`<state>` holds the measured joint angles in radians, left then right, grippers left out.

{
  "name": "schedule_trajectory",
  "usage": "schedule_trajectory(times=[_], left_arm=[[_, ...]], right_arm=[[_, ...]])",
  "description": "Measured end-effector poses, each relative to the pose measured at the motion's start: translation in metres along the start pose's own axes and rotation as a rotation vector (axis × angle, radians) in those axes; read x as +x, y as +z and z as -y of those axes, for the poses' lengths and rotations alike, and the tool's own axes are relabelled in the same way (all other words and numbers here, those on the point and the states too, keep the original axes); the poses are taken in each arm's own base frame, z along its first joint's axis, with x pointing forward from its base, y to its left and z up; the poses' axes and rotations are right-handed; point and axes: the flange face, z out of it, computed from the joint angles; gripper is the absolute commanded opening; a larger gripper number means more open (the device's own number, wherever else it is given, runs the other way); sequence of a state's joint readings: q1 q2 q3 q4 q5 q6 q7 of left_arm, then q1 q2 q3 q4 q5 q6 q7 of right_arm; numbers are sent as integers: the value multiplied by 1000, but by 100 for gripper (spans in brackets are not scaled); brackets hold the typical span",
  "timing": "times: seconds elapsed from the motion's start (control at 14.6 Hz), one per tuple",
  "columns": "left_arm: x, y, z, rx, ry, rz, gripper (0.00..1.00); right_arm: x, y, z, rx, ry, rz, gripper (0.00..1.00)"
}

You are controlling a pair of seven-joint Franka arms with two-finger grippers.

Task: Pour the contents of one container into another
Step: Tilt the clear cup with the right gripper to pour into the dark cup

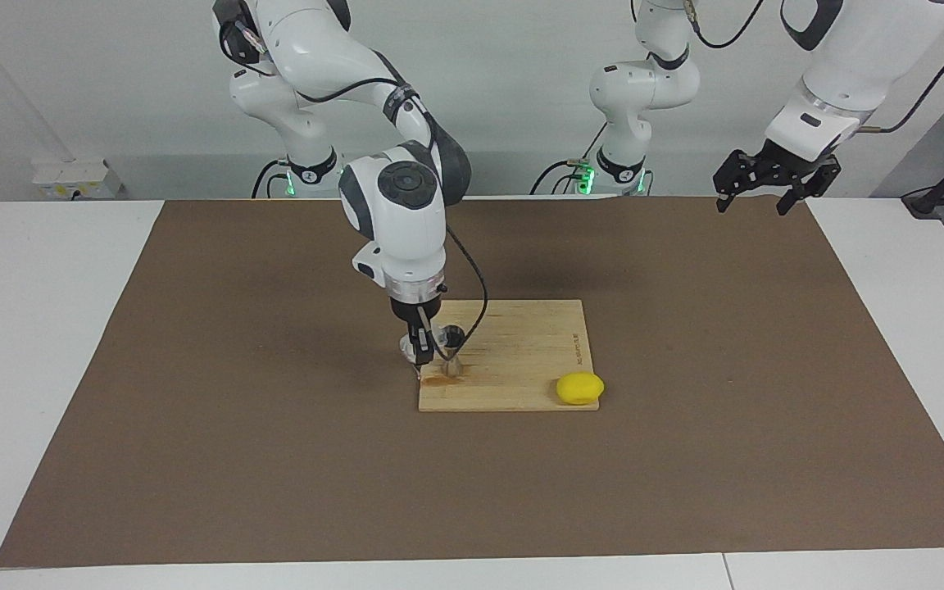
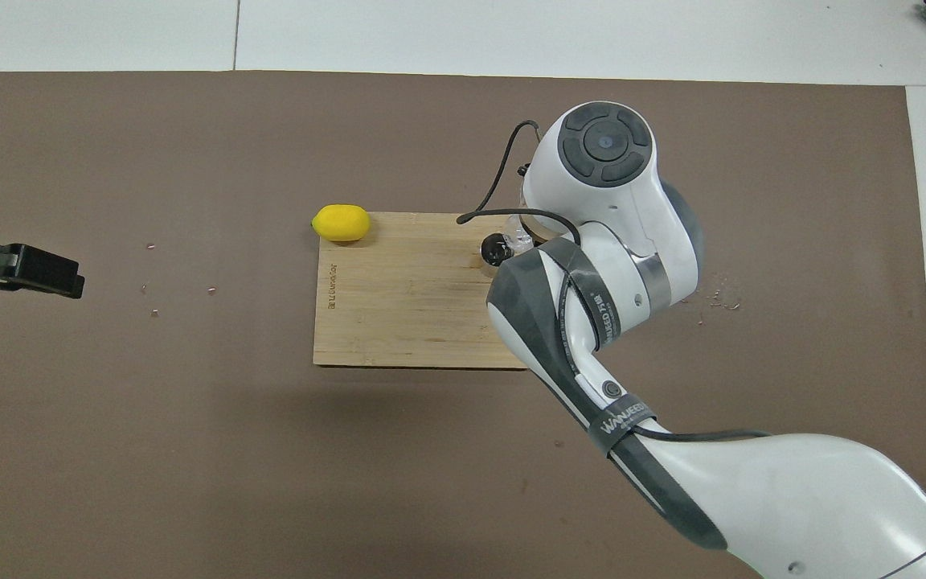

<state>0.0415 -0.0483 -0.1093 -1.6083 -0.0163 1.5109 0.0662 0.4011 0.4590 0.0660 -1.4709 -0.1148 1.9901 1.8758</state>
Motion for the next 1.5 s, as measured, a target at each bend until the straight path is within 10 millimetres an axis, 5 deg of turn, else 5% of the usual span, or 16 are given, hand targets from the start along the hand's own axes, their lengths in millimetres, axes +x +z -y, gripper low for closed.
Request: schedule_trajectory(times=[1.5], left_arm=[[-6,-8,1,3,-39,-19,100]], right_arm=[[-43,-9,-13,61,-244,-254,2]])
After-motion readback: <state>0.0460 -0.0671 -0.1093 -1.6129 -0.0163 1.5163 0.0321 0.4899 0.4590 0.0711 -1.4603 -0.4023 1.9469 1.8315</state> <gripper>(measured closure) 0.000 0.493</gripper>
